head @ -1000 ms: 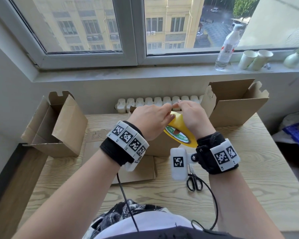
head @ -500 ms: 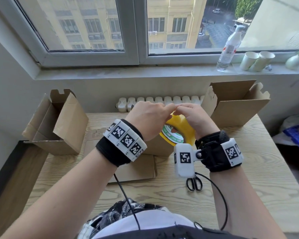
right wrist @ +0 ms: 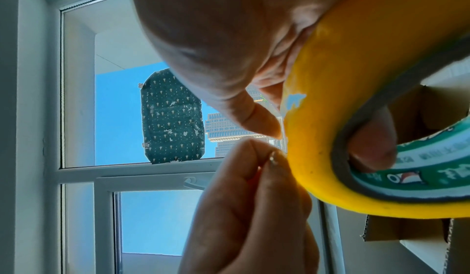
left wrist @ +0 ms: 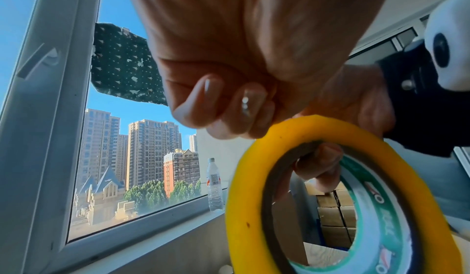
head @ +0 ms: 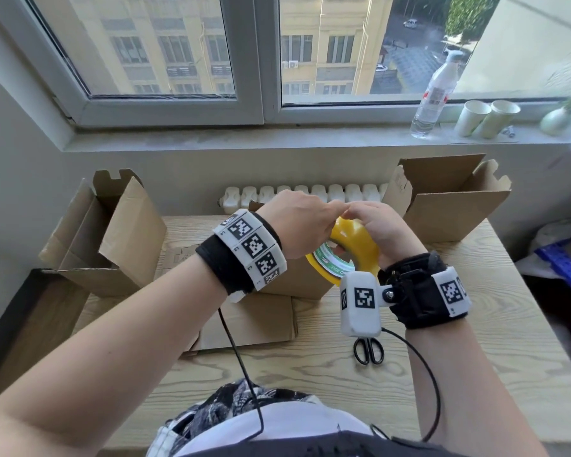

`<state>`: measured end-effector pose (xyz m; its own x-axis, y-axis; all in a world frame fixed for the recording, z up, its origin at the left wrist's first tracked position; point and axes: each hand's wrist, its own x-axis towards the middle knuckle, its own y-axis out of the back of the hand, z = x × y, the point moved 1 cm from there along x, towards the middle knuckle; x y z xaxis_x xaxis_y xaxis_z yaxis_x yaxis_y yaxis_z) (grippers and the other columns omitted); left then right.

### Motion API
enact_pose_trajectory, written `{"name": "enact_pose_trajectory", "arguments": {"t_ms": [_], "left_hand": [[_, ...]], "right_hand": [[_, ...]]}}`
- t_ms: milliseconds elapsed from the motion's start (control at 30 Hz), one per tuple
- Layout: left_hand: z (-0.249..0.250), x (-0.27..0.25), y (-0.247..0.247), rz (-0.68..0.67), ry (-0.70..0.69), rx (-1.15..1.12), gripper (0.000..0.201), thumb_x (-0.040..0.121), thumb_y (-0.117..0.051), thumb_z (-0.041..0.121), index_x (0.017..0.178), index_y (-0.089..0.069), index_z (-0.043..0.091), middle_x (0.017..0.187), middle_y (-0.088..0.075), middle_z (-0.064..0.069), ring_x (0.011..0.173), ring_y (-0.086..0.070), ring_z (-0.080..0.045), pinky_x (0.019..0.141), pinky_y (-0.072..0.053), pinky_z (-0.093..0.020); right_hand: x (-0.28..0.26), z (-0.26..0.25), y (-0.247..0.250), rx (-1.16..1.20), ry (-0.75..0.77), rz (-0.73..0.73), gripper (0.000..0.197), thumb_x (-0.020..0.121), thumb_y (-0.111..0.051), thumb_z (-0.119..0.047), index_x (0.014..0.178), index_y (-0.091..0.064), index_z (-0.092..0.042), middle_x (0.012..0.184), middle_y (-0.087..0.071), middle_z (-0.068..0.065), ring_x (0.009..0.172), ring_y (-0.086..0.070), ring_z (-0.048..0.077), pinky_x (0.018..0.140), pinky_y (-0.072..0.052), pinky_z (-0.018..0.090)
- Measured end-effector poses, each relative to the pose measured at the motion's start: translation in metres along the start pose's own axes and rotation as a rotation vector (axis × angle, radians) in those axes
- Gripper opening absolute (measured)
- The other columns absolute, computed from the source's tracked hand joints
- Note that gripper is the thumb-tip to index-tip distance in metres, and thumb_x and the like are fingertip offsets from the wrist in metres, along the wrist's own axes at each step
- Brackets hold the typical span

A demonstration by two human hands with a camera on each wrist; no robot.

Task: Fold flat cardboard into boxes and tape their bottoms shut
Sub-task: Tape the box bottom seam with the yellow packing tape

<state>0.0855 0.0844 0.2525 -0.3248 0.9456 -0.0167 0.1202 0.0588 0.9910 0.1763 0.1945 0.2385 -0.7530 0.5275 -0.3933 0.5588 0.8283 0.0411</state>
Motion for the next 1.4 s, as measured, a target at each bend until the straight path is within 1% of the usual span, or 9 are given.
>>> {"name": "enact_pose_trajectory", "arguments": {"t_ms": [200,367,467,567,667,967,1100,1233,1400], "left_hand": [[-0.013,-0.001,-0.004,0.046,0.012,-0.169,0.017,0.103,-0.032,0.030,0.092,-0.040,0.021,0.072,-0.052,0.003,0.069,-0.050,-0.026,0.061,-0.032,-0.034],[-0.023,-0.006,-0.011,0.010,0.155,-0.883,0.023,0.100,-0.049,0.023,0.077,-0.050,0.024,0.056,-0.053,0.012,0.055,-0.048,-0.005,0.059,-0.040,-0.030],[-0.016,-0.011,-0.007,0.003,0.151,-0.509,0.028,0.103,-0.036,0.043,0.089,-0.048,0.022,0.076,-0.057,0.002,0.073,-0.054,-0.021,0.063,-0.038,-0.037],[-0.011,-0.013,-0.006,0.041,0.098,-0.218,0.034,0.101,-0.034,0.053,0.117,-0.053,0.030,0.074,-0.050,0.004,0.072,-0.049,-0.021,0.061,-0.032,-0.034],[-0.011,-0.016,-0.012,0.079,0.052,-0.295,0.039,0.102,-0.036,0.049,0.141,-0.042,0.045,0.072,-0.053,0.005,0.068,-0.048,-0.017,0.061,-0.037,-0.034],[-0.010,-0.015,-0.014,0.090,0.041,-0.308,0.036,0.105,-0.035,0.036,0.137,-0.051,0.031,0.085,-0.059,-0.002,0.083,-0.057,-0.027,0.065,-0.038,-0.036],[-0.012,-0.016,-0.016,0.094,0.019,-0.278,0.039,0.106,-0.032,0.033,0.142,-0.046,0.029,0.094,-0.065,-0.004,0.086,-0.058,-0.027,0.068,-0.040,-0.038],[-0.014,-0.017,-0.018,0.107,-0.001,-0.257,0.033,0.105,-0.034,0.032,0.132,-0.051,0.023,0.094,-0.066,-0.005,0.085,-0.061,-0.031,0.067,-0.042,-0.039],[-0.014,-0.020,-0.020,0.164,0.044,-0.228,0.035,0.104,-0.032,0.043,0.126,-0.051,0.025,0.091,-0.066,0.002,0.083,-0.063,-0.028,0.062,-0.037,-0.035]], "right_hand": [[0.001,0.000,-0.003,-0.068,0.041,-0.039,0.020,0.095,-0.049,-0.001,0.103,-0.067,-0.001,0.096,-0.063,0.023,0.052,-0.066,0.025,0.048,-0.056,0.035],[0.003,-0.001,-0.004,-0.166,0.082,-0.061,0.027,0.095,-0.049,-0.003,0.083,-0.071,-0.016,0.097,-0.066,0.012,0.079,-0.068,0.016,0.068,-0.059,0.034],[0.001,-0.002,-0.008,-0.121,0.036,-0.091,0.028,0.100,-0.049,-0.017,0.081,-0.071,-0.018,0.082,-0.068,0.013,0.077,-0.068,0.029,0.078,-0.057,0.052],[-0.002,-0.001,-0.010,-0.025,-0.024,-0.065,0.037,0.105,-0.038,-0.038,0.096,-0.064,-0.012,0.055,-0.064,0.007,0.050,-0.063,0.021,0.061,-0.057,0.038],[0.003,0.004,-0.010,-0.069,-0.017,-0.004,0.045,0.102,-0.040,-0.049,0.115,-0.062,-0.012,0.059,-0.057,-0.006,0.060,-0.059,0.009,0.080,-0.054,0.040],[0.003,0.006,-0.017,-0.152,0.048,0.005,0.040,0.103,-0.038,-0.045,0.100,-0.066,-0.017,0.077,-0.048,-0.006,0.075,-0.048,0.010,0.106,-0.040,0.051],[0.003,0.006,-0.020,-0.185,0.093,-0.013,0.037,0.105,-0.037,-0.041,0.089,-0.065,-0.023,0.080,-0.056,-0.002,0.079,-0.054,0.015,0.104,-0.042,0.053],[0.006,0.007,-0.022,-0.201,0.141,0.010,0.033,0.106,-0.037,-0.032,0.108,-0.065,-0.015,0.086,-0.056,-0.006,0.081,-0.053,0.008,0.092,-0.050,0.025],[0.008,0.007,-0.021,-0.217,0.195,0.035,0.039,0.106,-0.038,-0.031,0.078,-0.062,-0.020,0.081,-0.059,-0.001,0.077,-0.056,0.009,0.083,-0.047,0.030]]}}
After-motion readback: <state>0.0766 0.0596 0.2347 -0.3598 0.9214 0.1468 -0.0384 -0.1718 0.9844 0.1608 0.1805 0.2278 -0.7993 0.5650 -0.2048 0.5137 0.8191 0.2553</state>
